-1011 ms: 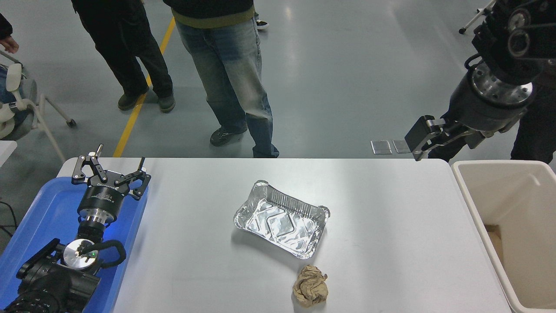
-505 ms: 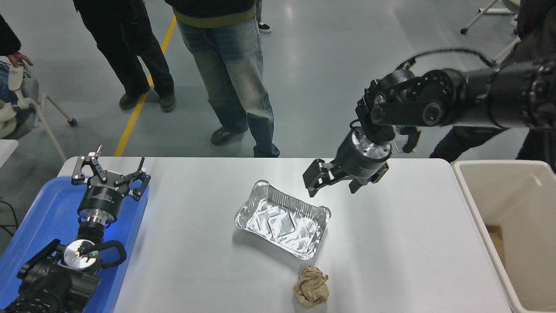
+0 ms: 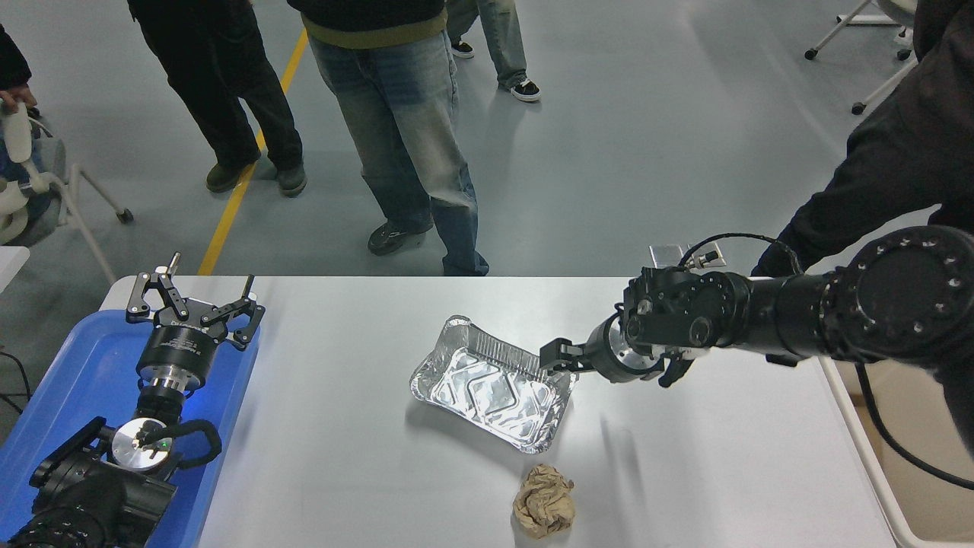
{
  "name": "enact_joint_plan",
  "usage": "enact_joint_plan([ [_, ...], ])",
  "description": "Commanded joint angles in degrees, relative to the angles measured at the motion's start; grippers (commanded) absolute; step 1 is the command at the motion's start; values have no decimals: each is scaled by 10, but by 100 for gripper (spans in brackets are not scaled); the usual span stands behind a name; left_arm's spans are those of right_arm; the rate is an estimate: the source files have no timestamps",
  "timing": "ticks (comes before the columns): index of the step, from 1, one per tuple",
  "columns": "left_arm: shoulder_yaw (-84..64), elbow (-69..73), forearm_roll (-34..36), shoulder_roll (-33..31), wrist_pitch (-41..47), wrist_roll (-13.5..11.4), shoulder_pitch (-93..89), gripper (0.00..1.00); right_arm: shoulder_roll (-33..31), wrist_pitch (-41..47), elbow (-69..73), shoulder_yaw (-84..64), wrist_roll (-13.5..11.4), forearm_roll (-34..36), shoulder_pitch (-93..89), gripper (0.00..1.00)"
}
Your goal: Pick up foil plate and place in dustbin
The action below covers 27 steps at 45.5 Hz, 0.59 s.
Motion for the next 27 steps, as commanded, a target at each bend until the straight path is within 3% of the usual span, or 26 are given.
enact_joint_plan([
  [1, 0, 0, 1, 0, 0, -1, 0, 99, 2, -31, -13, 22, -10, -1, -37, 98],
  [27, 0, 0, 1, 0, 0, 0, 0, 99, 2, -33, -22, 107, -10, 28, -91, 93],
])
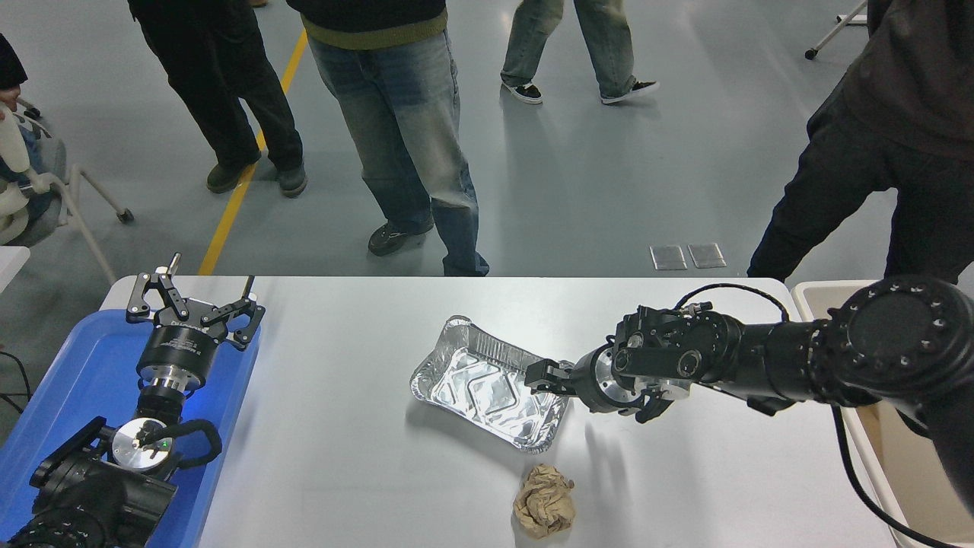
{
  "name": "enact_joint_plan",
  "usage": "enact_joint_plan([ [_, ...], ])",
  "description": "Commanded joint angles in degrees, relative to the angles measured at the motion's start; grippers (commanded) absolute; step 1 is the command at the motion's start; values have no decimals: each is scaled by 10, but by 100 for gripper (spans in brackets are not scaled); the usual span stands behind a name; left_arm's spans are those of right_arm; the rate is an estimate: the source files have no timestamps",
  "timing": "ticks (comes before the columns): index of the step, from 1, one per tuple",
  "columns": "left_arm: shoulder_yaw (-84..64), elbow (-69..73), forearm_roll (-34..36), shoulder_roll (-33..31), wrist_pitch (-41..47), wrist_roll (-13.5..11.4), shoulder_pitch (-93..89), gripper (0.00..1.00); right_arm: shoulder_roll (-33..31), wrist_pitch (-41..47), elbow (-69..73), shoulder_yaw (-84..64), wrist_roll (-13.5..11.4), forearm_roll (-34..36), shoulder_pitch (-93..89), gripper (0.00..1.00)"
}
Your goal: Pick up foil plate and place in dustbin
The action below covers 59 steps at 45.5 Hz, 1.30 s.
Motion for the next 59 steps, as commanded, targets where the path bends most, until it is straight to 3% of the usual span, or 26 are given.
enact_joint_plan([
  [1, 0, 0, 0, 0, 0, 0, 0, 99, 0, -2, -12, 16, -1, 7, -18, 93],
  [17, 0, 0, 0, 0, 0, 0, 0, 99, 0, -3, -25, 25, 0, -3, -41, 77],
  [24, 0, 0, 0, 0, 0, 0, 0, 99, 0, -3, -37, 38, 0, -3, -58, 62],
  [29, 0, 0, 0, 1, 0, 0, 0, 99, 0, -4, -44, 44, 0, -15, -69, 41],
  [35, 0, 0, 0, 0, 0, 0, 0, 99, 0, -12, -55, 50, 0, -33, -75, 23],
  [37, 0, 0, 0, 0, 0, 0, 0, 99, 0, -12, -57, 50, 1, -34, -76, 2],
  [38, 0, 0, 0, 0, 0, 0, 0, 99, 0, -12, -57, 50, 1, -34, -76, 0],
  [59, 0, 0, 0, 0, 0, -1, 0, 99, 0, -3, -33, 38, 1, -21, -24, 0],
])
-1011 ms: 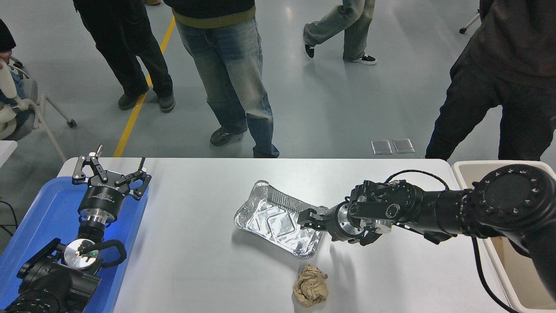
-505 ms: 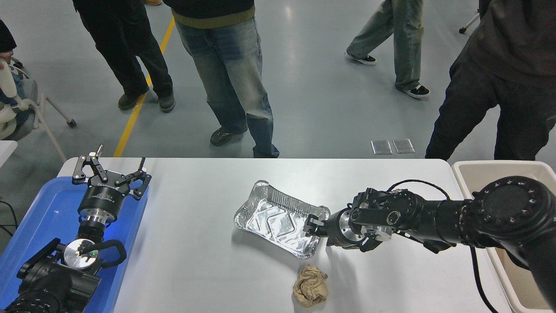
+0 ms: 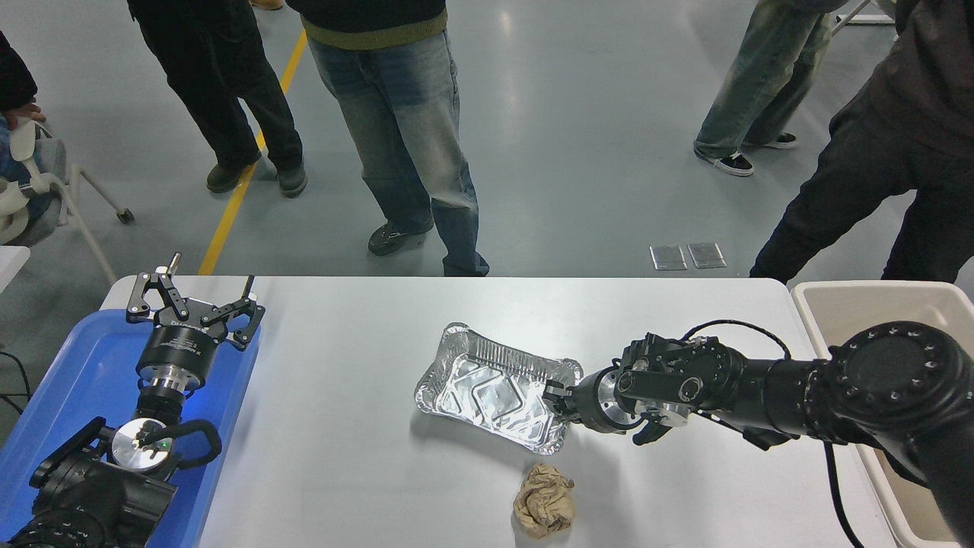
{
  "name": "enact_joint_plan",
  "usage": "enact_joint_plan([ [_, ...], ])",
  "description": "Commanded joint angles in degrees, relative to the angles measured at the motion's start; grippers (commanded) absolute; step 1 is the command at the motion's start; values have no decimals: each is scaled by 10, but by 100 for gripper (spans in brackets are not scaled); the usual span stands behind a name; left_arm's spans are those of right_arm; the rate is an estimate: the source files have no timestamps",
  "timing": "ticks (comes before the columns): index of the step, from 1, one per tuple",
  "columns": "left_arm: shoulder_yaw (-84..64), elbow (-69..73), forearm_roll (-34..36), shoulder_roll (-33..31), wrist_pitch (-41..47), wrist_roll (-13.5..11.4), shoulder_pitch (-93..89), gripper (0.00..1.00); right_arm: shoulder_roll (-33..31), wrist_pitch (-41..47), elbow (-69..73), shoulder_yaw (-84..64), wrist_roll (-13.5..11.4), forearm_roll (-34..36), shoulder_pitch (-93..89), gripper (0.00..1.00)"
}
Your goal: Pick up foil plate and place in dustbin
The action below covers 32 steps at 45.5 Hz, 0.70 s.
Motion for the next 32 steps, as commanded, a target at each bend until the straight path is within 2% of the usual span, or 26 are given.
enact_joint_plan([
  [1, 0, 0, 0, 0, 0, -1, 0, 99, 0, 5, 27, -13, -1, 8, 50, 0],
  [7, 0, 0, 0, 1, 0, 0, 0, 99, 0, 13, 95, -58, -1, 47, 134, 0],
  [15, 0, 0, 0, 1, 0, 0, 0, 99, -113, 38, 257, -172, -1, 79, 322, 0],
  [23, 0, 0, 0, 1, 0, 0, 1, 99, -191, 125, 382, -264, 2, 116, 530, 0],
  [32, 0, -1, 0, 2, 0, 0, 1, 99, -205, 233, 445, -343, 4, 141, 743, 0],
])
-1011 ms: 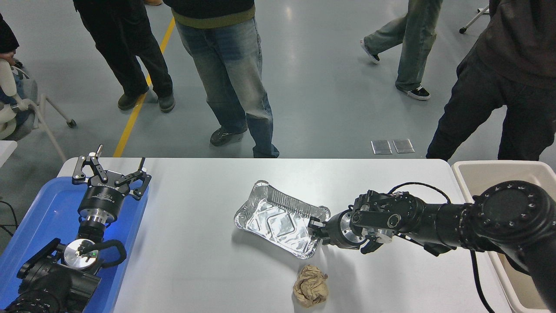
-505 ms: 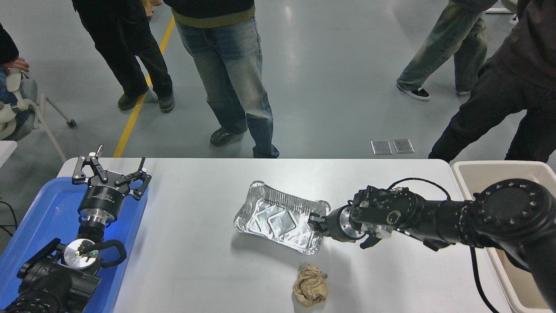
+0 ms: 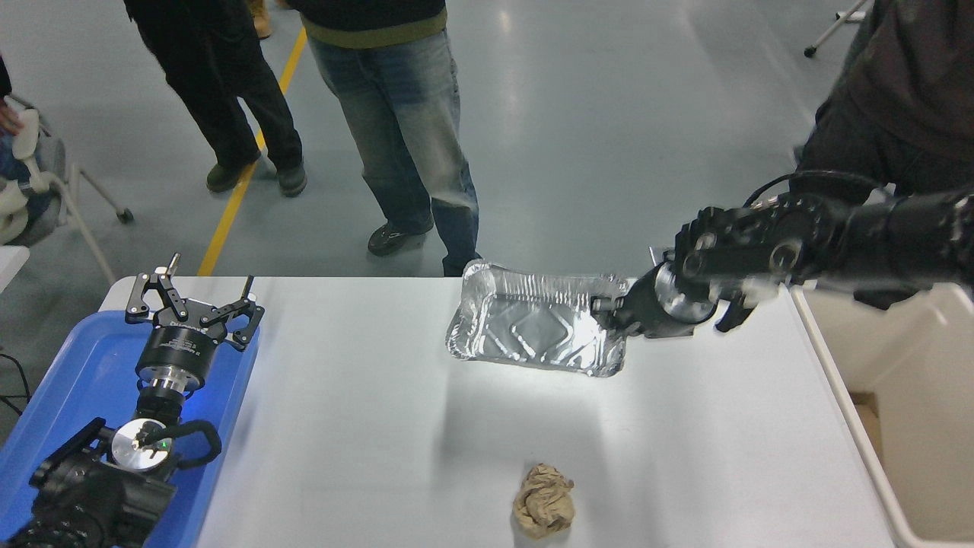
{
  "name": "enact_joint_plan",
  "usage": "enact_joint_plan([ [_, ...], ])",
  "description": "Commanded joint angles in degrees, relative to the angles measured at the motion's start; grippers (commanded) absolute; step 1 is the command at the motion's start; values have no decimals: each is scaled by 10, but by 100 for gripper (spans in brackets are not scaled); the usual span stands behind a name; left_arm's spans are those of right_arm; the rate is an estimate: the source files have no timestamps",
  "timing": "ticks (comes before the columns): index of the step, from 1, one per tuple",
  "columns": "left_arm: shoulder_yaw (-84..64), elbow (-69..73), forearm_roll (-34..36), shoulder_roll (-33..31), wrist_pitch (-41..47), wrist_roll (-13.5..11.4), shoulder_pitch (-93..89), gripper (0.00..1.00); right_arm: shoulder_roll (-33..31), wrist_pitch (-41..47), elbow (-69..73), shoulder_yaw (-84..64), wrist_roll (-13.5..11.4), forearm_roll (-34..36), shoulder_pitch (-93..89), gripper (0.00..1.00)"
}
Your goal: Pick up foil plate and place in dustbin
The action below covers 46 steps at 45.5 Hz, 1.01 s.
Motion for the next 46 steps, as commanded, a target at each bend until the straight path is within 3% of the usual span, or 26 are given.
enact_joint_plan([
  [1, 0, -1, 0, 1, 0, 0, 0, 99, -45, 121, 103, -104, 3, 33, 262, 0],
  [12, -1, -1, 0, 2, 0, 0, 0, 99, -39, 187, 104, -134, 2, 33, 343, 0],
  [31, 0, -1, 0, 1, 0, 0, 0, 99, -48, 193, 87, -210, 3, 21, 360, 0],
  [38, 0, -1, -1, 0, 0, 0, -1, 99, -118, 178, 44, -263, 8, -43, 340, 0],
  [46, 0, 0, -1, 0, 0, 0, -1, 99, -273, 167, -69, -248, 17, -194, 253, 0],
])
